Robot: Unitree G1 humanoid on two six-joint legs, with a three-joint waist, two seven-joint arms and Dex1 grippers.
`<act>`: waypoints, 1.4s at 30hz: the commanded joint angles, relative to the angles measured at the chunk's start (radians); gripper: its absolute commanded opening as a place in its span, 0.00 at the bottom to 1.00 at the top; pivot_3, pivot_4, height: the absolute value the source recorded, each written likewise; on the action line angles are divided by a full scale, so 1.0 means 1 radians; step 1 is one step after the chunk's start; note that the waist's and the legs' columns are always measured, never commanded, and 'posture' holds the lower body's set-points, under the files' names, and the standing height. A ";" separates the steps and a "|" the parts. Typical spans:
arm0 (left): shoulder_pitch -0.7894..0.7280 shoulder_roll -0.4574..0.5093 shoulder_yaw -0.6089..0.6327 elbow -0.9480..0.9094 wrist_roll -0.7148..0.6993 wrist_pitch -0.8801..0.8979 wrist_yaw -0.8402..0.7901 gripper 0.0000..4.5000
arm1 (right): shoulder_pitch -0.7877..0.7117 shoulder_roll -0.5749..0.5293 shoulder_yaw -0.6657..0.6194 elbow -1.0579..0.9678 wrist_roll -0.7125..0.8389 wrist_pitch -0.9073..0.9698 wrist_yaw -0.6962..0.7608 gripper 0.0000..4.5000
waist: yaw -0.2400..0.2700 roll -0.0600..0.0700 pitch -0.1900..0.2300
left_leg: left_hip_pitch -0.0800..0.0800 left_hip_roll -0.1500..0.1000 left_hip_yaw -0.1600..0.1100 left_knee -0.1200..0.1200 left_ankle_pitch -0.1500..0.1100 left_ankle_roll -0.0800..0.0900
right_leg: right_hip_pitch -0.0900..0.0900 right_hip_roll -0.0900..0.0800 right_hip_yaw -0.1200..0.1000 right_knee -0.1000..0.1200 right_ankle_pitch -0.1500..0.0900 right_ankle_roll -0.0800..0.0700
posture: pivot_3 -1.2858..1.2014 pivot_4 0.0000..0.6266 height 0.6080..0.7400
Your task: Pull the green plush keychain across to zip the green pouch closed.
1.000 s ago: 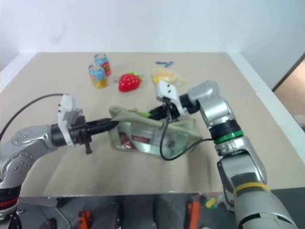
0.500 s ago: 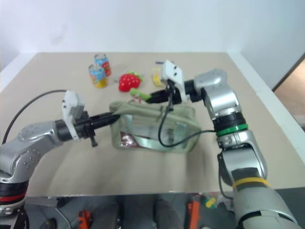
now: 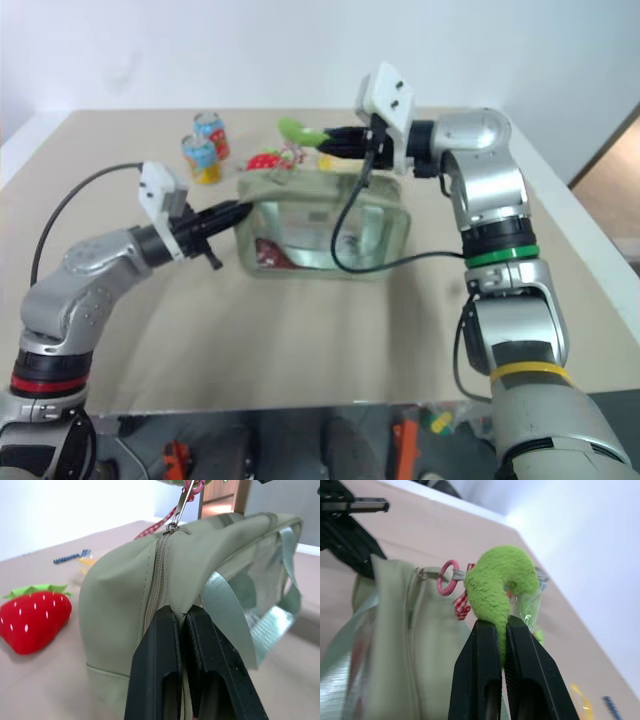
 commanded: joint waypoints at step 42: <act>0.026 -0.040 0.009 -0.060 0.101 -0.006 0.144 0.00 | 0.679 -0.284 -0.136 -0.531 -0.151 0.348 -0.489 0.01 | -0.005 0.000 0.000 | 0.005 0.000 0.004 0.001 0.002 0.001 | 0.001 0.002 0.007 0.001 0.003 0.003 | 0.52 0.24 1.00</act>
